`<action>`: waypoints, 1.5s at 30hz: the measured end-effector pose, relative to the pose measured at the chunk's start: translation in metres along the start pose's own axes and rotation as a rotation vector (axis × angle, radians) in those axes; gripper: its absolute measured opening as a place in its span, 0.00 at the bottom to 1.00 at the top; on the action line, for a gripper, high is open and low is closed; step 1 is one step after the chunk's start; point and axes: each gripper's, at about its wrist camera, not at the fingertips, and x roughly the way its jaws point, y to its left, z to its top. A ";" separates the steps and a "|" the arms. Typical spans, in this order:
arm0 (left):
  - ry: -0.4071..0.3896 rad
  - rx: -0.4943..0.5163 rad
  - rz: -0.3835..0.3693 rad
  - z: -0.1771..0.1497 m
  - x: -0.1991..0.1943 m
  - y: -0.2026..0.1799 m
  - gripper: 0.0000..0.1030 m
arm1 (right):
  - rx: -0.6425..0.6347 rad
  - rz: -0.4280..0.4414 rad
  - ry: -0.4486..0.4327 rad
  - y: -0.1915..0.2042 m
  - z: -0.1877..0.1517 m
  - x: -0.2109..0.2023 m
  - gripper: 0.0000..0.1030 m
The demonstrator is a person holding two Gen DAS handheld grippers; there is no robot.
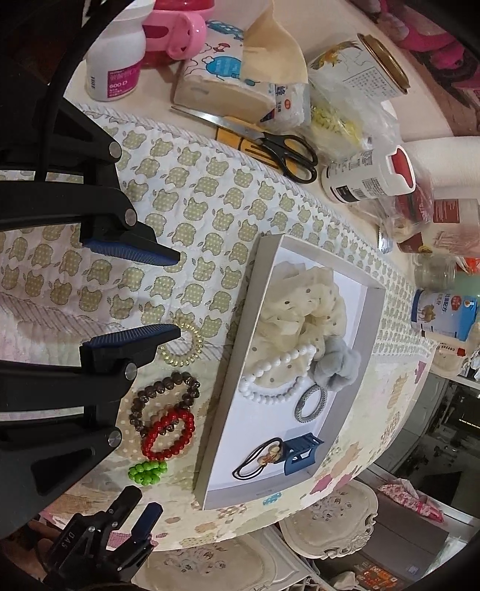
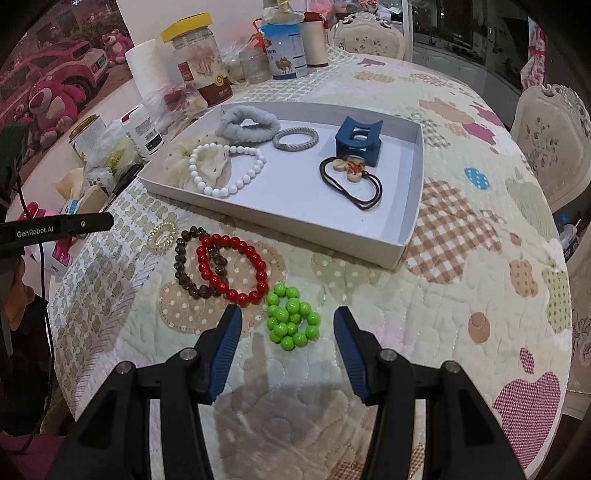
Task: Organize jewelry
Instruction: 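Withdraw both tools from the tray back toward the loose bracelets, then move left tool to gold coil bracelet while right tool moves to green bead bracelet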
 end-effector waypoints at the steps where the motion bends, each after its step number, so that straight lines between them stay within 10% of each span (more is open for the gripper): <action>1: 0.001 0.002 0.001 0.000 0.001 0.000 0.21 | 0.002 -0.001 0.003 0.000 0.000 0.001 0.53; 38: 0.129 0.067 -0.099 0.008 0.054 -0.018 0.23 | 0.060 0.009 0.050 -0.011 -0.006 0.027 0.52; 45: 0.121 0.079 -0.091 0.008 0.060 -0.022 0.22 | 0.070 0.049 0.029 -0.012 -0.006 0.029 0.19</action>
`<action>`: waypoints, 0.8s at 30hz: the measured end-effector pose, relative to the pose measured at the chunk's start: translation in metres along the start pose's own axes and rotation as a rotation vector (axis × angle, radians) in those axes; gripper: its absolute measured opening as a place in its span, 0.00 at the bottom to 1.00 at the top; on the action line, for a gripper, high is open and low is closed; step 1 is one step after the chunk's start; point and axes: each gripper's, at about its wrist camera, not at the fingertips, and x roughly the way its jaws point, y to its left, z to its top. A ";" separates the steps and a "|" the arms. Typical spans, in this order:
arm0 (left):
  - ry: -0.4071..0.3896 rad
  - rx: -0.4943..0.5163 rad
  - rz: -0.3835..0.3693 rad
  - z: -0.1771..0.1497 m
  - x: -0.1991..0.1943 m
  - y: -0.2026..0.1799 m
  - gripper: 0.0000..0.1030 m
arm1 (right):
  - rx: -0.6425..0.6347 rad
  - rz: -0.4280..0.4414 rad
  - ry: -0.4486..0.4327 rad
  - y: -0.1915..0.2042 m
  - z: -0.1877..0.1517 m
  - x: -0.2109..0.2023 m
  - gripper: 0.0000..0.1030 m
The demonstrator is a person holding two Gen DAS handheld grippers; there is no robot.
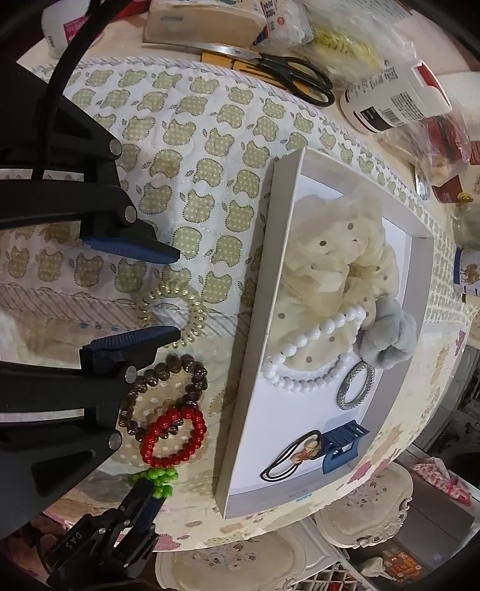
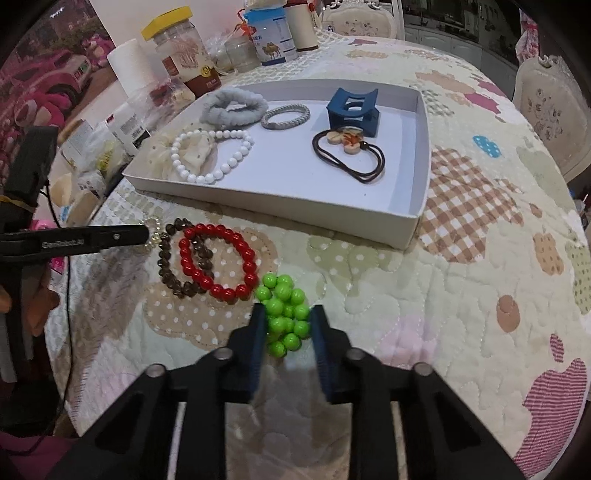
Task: Organize jewelry
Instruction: 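Move left tool to gold coil bracelet while right tool moves to green bead bracelet, then close left tool on gold coil bracelet while right tool grasps green bead bracelet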
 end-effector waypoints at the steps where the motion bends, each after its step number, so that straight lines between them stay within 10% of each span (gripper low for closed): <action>1: -0.005 0.002 0.002 0.000 0.000 0.000 0.19 | -0.003 -0.002 -0.003 0.000 0.000 -0.001 0.17; 4: -0.016 0.023 0.033 0.002 0.003 -0.005 0.00 | 0.012 0.016 -0.010 -0.003 -0.001 -0.005 0.16; 24: -0.152 0.018 0.009 0.014 -0.067 -0.009 0.00 | -0.008 0.084 -0.192 0.012 0.036 -0.091 0.09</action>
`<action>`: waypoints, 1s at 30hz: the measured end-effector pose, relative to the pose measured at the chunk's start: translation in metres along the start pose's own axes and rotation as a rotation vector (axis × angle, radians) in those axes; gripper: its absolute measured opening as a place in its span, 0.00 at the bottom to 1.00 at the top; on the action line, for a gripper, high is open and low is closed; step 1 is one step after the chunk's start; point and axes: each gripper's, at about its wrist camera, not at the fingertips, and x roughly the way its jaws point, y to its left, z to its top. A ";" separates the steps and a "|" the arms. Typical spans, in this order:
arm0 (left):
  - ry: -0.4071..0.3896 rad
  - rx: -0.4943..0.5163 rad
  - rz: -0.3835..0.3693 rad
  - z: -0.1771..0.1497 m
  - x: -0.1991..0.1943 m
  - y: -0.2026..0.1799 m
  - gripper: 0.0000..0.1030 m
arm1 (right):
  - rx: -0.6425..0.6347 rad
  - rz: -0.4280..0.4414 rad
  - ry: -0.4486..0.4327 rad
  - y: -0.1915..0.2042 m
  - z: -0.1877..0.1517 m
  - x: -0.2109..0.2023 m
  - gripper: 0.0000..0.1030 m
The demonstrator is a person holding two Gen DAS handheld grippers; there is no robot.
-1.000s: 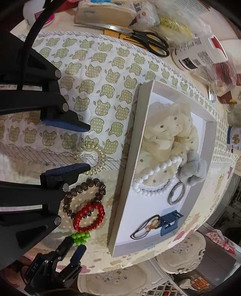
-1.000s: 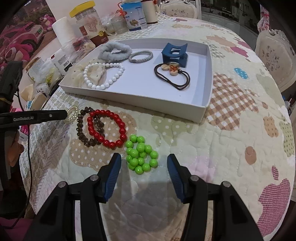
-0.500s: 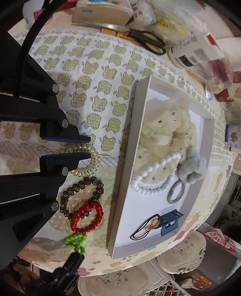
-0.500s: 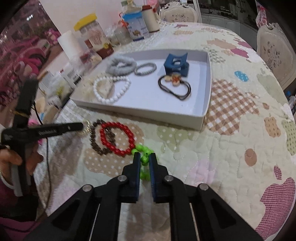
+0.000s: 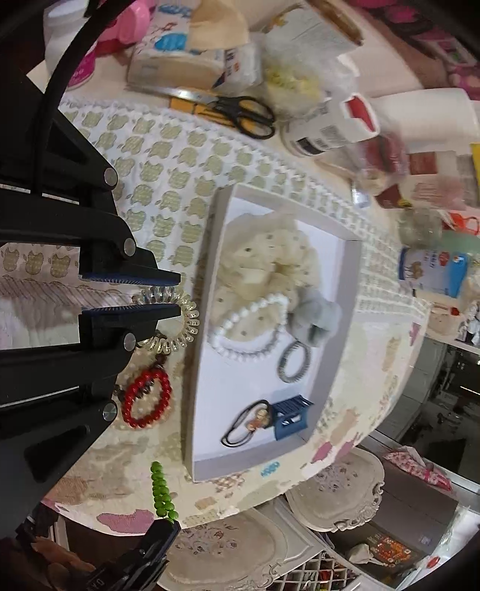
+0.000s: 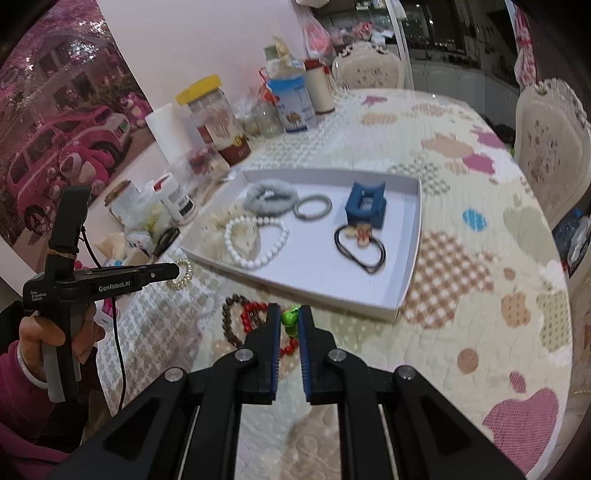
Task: Organize jewelry
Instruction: 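Close left tool on gold coil bracelet while right tool grasps green bead bracelet, then carry gold coil bracelet into tray with left tool while right tool carries green bracelet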
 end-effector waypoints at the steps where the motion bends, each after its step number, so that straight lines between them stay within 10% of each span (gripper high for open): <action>1: -0.005 0.004 0.003 0.002 -0.001 -0.001 0.00 | -0.003 -0.001 -0.004 0.000 0.002 -0.002 0.09; 30: -0.063 0.068 0.043 0.041 -0.004 -0.039 0.00 | -0.059 -0.004 -0.044 0.004 0.060 0.004 0.09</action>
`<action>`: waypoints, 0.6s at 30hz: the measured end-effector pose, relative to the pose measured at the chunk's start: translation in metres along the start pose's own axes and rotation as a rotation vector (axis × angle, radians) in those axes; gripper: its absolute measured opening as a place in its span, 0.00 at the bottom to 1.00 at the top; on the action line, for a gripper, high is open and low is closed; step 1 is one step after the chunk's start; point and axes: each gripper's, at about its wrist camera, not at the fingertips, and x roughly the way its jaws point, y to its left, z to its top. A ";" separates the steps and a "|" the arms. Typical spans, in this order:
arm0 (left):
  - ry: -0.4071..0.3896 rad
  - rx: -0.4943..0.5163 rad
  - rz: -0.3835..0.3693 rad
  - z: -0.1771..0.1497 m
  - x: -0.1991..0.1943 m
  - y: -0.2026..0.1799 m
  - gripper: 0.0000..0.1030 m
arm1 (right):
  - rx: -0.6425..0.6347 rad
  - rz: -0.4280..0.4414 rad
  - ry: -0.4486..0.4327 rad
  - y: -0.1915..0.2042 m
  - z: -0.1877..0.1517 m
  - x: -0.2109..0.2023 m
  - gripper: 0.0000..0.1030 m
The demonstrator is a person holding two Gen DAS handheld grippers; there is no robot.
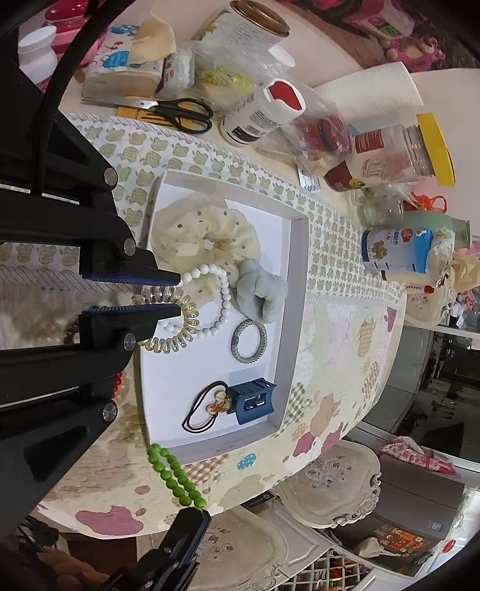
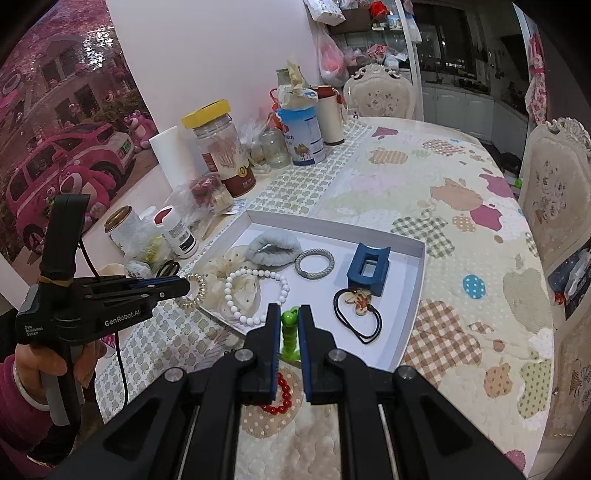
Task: Organize jewelry
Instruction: 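Carry gold coil bracelet into tray with left tool while right tool carries green bracelet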
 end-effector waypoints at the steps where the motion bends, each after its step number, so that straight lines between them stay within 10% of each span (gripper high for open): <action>1: 0.002 0.000 0.000 0.002 0.002 -0.001 0.00 | 0.002 0.002 0.003 0.000 0.000 0.002 0.09; 18: 0.054 -0.003 0.024 0.033 0.055 -0.027 0.00 | 0.049 0.071 0.077 -0.016 0.009 0.064 0.09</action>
